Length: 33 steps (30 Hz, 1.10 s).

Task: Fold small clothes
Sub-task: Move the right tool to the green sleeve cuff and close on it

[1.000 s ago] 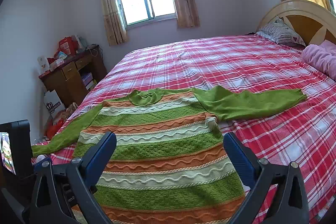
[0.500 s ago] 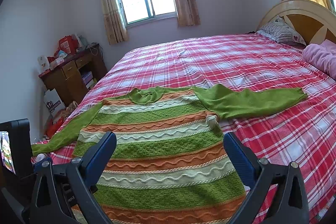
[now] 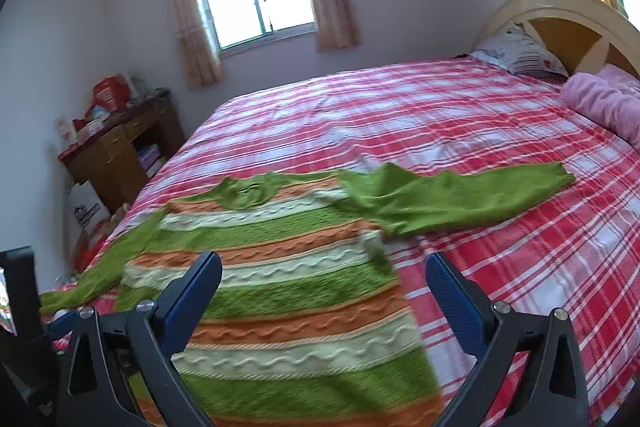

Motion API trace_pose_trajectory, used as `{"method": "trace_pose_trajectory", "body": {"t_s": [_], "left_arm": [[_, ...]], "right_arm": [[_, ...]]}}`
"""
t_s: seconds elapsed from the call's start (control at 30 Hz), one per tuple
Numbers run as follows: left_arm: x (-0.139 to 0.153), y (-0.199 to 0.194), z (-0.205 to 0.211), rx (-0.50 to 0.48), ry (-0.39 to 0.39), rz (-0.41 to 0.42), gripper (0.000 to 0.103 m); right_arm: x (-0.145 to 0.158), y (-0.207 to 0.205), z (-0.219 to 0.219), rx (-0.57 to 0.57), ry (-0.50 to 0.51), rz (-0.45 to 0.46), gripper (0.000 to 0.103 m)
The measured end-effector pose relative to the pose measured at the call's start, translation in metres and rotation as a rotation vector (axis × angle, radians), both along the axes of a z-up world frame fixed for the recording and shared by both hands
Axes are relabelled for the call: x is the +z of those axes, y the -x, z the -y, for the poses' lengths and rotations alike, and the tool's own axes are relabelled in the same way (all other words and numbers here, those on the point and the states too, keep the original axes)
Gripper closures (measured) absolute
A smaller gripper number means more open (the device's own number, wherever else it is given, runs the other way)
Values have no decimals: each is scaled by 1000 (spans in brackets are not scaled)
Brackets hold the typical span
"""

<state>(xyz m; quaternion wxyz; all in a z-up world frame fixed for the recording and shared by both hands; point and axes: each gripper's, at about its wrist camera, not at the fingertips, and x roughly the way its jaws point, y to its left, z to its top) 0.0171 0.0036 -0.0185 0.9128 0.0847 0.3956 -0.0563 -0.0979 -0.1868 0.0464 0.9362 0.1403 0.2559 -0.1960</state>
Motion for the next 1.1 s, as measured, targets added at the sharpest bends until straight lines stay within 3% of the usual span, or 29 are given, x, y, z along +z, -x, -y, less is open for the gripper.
{"method": "trace_pose_trajectory", "body": {"t_s": [0.23, 0.47, 0.53, 0.6, 0.67, 0.97, 1.1], "left_arm": [[-8, -36, 4, -53, 58, -48, 0], [-3, -88, -18, 30, 108, -8, 0], [-5, -103, -23, 68, 105, 6, 0], [-11, -115, -26, 90, 96, 12, 0], [-20, -121, -27, 113, 82, 18, 0], [-58, -128, -26, 143, 92, -11, 0], [-66, -132, -25, 144, 98, -45, 0]], "right_arm": [[-2, 1, 74, -103, -41, -14, 1], [-17, 26, 202, -341, -184, -12, 2], [-26, 37, 242, -399, -251, 35, 6], [-34, 41, 275, -432, -320, 60, 29], [-44, 44, 307, -467, -385, 77, 36], [-101, 57, 379, -702, -633, 204, 42], [-100, 39, 396, -682, -561, 178, 43]]}}
